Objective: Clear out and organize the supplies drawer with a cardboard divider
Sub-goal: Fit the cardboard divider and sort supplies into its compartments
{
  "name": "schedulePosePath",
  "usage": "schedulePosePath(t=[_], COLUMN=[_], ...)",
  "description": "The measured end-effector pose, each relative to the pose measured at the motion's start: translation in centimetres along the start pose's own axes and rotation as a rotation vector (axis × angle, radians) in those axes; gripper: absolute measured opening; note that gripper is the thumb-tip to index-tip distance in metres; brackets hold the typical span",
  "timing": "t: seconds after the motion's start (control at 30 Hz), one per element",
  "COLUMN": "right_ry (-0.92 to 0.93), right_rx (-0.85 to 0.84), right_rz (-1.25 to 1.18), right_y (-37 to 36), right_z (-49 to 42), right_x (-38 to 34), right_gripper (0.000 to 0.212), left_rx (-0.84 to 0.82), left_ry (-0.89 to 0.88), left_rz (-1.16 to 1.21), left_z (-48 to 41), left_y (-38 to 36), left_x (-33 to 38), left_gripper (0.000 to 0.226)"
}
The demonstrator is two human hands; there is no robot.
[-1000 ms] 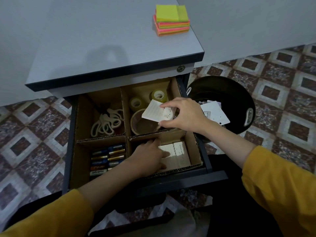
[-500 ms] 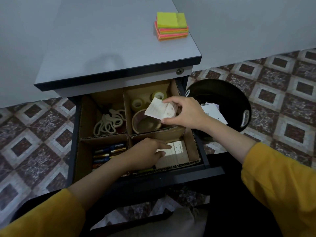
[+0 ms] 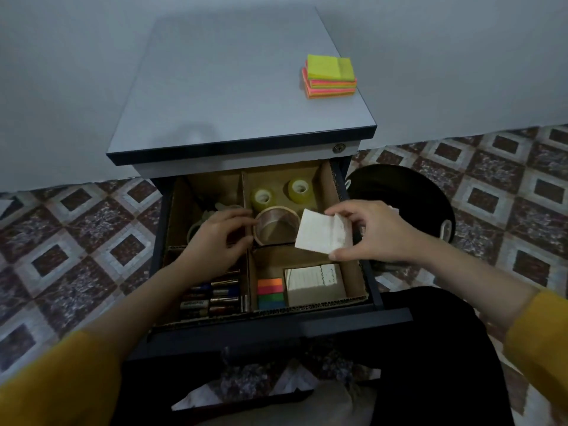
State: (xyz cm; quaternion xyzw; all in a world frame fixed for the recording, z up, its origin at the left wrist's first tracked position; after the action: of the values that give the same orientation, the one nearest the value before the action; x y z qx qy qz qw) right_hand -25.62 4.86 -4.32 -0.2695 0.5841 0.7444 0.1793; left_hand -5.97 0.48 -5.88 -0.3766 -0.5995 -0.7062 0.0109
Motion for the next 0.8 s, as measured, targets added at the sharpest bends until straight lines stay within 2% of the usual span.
schedulePosePath(t=[0.17,0.3,0.53,0.8], right_ry=[0.056,0.041,-0.043,0.022], right_rx=[-0.181,-0.327,-0.523,-0.544], right_rz=[0.024,0.190,0.267,0.388], right_y=[-3.2,-7.1,-10.7,-11.0], right_z=[1.3,0.7,-0.9,-0.6], right_x=[-1.8,-0.5,1.3,1.6], right_gripper=[0.055,0.059,0.061,0.055], left_rx=[-0.084,-0.098,-0.062,-0.054], left_ry=[0.107,0.076,0.023,0.028], left_rz=[-0.087,-0.239,-0.235,-0.239], left_z=[-3.3,-5.1,-5.3,-5.5], left_y=[-2.3,-3.8,-4.1,-4.0], left_x=[-0.6,-2.0,-2.5,-2.6], left_gripper=[0.056,0.060,0.069,0.071])
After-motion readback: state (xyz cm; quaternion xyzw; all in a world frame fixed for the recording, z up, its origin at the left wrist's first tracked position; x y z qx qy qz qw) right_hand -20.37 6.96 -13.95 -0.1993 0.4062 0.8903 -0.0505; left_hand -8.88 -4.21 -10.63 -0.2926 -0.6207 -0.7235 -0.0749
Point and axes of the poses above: each hand's wrist, its own z-axis away from the middle knuckle, its own y-axis out of the back of the hand, x = y × z, the point moved 10 cm from there along -z, towards the middle knuckle, and after that the axes turned 1 degree about z, right-handed, at the moved point
